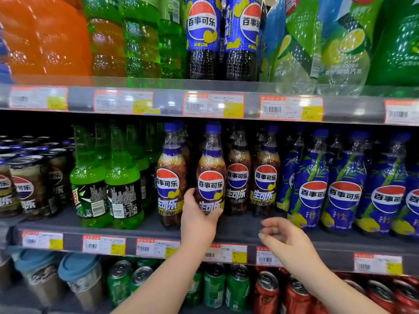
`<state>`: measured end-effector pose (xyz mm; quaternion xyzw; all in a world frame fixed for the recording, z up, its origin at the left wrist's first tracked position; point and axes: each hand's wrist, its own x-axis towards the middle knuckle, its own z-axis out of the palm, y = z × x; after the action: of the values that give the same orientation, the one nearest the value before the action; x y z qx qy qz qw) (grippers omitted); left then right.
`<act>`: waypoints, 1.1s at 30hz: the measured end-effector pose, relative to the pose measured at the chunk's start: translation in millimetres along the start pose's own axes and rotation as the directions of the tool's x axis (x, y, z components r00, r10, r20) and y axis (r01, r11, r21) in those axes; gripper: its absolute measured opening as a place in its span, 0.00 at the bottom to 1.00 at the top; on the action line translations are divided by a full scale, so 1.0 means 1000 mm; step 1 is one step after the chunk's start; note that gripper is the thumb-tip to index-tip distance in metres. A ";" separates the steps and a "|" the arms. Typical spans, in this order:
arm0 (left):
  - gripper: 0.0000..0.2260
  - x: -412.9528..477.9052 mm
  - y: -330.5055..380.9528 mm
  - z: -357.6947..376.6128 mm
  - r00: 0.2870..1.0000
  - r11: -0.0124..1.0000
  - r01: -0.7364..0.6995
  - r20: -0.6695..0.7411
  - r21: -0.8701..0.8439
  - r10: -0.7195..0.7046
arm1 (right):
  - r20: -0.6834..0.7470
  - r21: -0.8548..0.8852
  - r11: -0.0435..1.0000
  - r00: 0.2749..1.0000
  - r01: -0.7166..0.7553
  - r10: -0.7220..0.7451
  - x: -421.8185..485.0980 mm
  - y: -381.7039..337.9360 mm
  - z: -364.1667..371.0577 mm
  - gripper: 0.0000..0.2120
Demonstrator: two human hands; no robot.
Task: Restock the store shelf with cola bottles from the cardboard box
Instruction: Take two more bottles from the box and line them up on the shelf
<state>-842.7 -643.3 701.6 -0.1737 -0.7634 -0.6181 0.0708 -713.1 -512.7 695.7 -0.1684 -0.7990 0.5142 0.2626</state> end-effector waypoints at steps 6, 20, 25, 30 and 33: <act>0.29 0.006 -0.003 0.000 1.000 0.999 0.014 0.013 -0.046 -0.013 | -0.002 -0.008 1.000 1.000 -0.012 0.012 -0.003 0.003 -0.002 0.10; 0.31 -0.025 0.005 -0.015 0.999 0.999 -0.039 0.017 0.006 0.039 | -0.019 0.050 0.998 0.999 0.030 -0.029 -0.011 -0.007 -0.006 0.11; 0.23 -0.047 -0.013 -0.061 0.999 0.991 -0.029 -0.019 0.132 0.032 | 0.092 0.050 0.994 0.991 0.098 -0.102 -0.018 -0.023 0.020 0.13; 0.20 -0.069 -0.059 -0.146 0.988 0.930 0.145 -0.106 0.339 -0.116 | 0.291 0.053 0.990 0.946 0.134 -0.143 -0.029 -0.034 0.088 0.12; 0.19 -0.085 -0.088 -0.211 0.968 0.848 0.246 -0.171 0.469 -0.186 | 0.412 0.044 0.986 0.897 0.158 -0.162 -0.039 -0.044 0.141 0.11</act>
<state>-817.5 -877.6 640.9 -0.0259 -0.9032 -0.4193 0.0879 -765.5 -655.4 679.3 0.0120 -0.8451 0.5186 0.1292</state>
